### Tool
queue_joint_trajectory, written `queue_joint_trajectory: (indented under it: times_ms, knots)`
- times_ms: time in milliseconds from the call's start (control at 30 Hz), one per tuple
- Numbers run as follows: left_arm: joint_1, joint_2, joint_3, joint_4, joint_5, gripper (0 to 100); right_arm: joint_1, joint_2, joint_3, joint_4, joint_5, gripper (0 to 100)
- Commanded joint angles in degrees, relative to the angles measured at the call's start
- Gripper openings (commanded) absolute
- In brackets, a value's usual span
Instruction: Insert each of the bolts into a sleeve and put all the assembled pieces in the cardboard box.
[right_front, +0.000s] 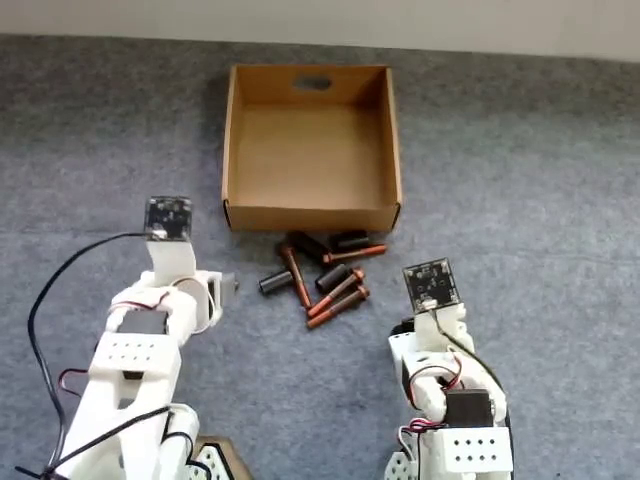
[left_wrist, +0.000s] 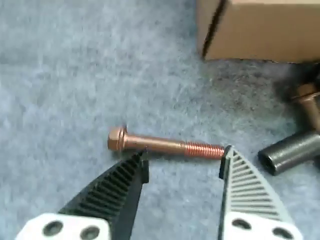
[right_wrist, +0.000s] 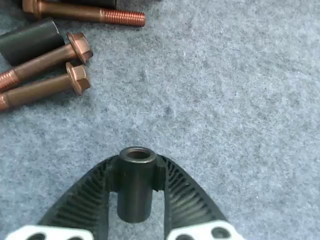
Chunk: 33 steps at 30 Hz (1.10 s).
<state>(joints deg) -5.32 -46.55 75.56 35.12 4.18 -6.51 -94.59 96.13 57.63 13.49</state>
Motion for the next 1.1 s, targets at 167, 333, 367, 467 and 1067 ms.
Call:
queue_joint_trajectory:
  times_ms: [167, 333, 367, 467, 1067]
  knots:
    - [-1.89, -0.22, -11.65, 13.01, 9.14, 25, 0.57, -0.57, 2.33, -1.10, -0.18, 0.6]
    - [-2.24, -0.22, -11.74, 13.01, 11.87, 25, 0.57, -0.57, 2.33, -1.10, -0.18, 0.6]
    - [-2.15, 0.22, -11.74, 13.01, 11.96, 25, 0.57, -0.57, 2.33, -1.10, -0.18, 0.6]
    - [-2.15, 5.14, -13.14, 13.54, 11.87, 25, 0.57, -0.57, 2.33, -1.10, -0.18, 0.6]
    - [-2.24, 39.16, -33.63, 16.35, 16.97, 25, 0.57, -0.57, 2.42, -1.10, -0.18, 0.6]
